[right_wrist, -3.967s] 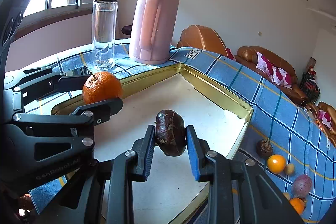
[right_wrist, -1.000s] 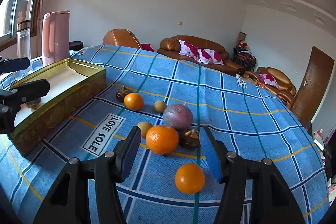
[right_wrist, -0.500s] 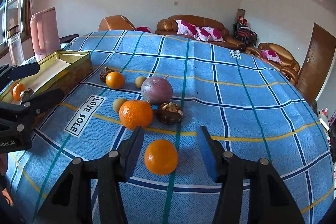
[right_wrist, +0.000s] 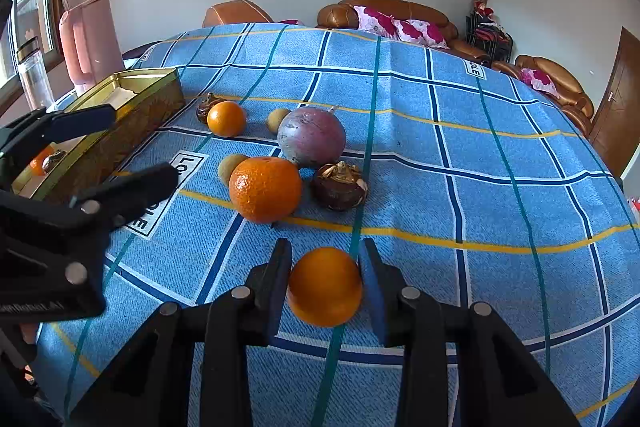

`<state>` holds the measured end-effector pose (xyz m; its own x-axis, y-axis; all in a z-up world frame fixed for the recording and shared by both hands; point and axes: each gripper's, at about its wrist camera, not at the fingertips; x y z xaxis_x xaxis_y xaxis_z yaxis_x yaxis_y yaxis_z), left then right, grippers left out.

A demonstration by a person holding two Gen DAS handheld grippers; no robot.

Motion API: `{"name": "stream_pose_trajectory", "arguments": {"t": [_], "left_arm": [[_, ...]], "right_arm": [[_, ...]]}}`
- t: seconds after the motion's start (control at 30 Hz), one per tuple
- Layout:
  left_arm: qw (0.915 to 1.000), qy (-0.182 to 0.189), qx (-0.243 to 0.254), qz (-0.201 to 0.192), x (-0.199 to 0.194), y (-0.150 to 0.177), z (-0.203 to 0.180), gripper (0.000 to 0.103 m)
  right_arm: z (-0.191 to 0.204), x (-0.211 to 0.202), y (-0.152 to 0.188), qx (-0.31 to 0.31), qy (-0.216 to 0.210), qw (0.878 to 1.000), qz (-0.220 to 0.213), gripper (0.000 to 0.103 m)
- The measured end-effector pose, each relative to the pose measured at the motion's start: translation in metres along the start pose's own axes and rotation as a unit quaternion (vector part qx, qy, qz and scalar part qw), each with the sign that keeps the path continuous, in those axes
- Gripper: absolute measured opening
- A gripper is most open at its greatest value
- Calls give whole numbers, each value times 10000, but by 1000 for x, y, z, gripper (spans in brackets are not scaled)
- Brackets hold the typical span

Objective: Organize fruits
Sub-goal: 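Grasp an orange with the right tool while the left tool approaches a large mandarin, then close the left tool on the large mandarin and lift it while the right tool holds the orange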

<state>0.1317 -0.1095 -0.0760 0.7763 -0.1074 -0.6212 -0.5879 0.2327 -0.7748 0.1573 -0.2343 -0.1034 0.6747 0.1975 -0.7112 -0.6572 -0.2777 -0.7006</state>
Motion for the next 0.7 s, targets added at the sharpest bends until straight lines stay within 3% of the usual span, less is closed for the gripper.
{"name": "stream_pose_trajectory", "arguments": {"t": [0.13, 0.27, 0.43, 0.63, 0.7], "left_arm": [[9993, 355, -90, 118, 10, -4, -5, 87], [9989, 430, -70, 199, 21, -9, -11, 84], [9978, 567, 54, 334, 33, -9, -24, 72], [9966, 600, 136, 544, 50, -12, -36, 67], [9969, 567, 201, 507, 51, -14, -39, 65]], "right_arm": [[-2, -4, -1, 66, 166, 9998, -88, 35], [-11, -8, -1, 80, 504, 9985, -203, 33], [-31, -12, -1, 292, 628, 9971, -312, 25], [-38, -12, -1, 371, 503, 9976, -292, 26], [-43, -10, -1, 488, 462, 9975, -217, 33]]}}
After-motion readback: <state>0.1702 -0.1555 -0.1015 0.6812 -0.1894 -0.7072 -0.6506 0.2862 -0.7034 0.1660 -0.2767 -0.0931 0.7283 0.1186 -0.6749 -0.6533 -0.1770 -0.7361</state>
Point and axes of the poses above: each gripper's, at about its wrist camera, not at the fingertips, and x roughly the way its jaws point, z to its left, y to its underside
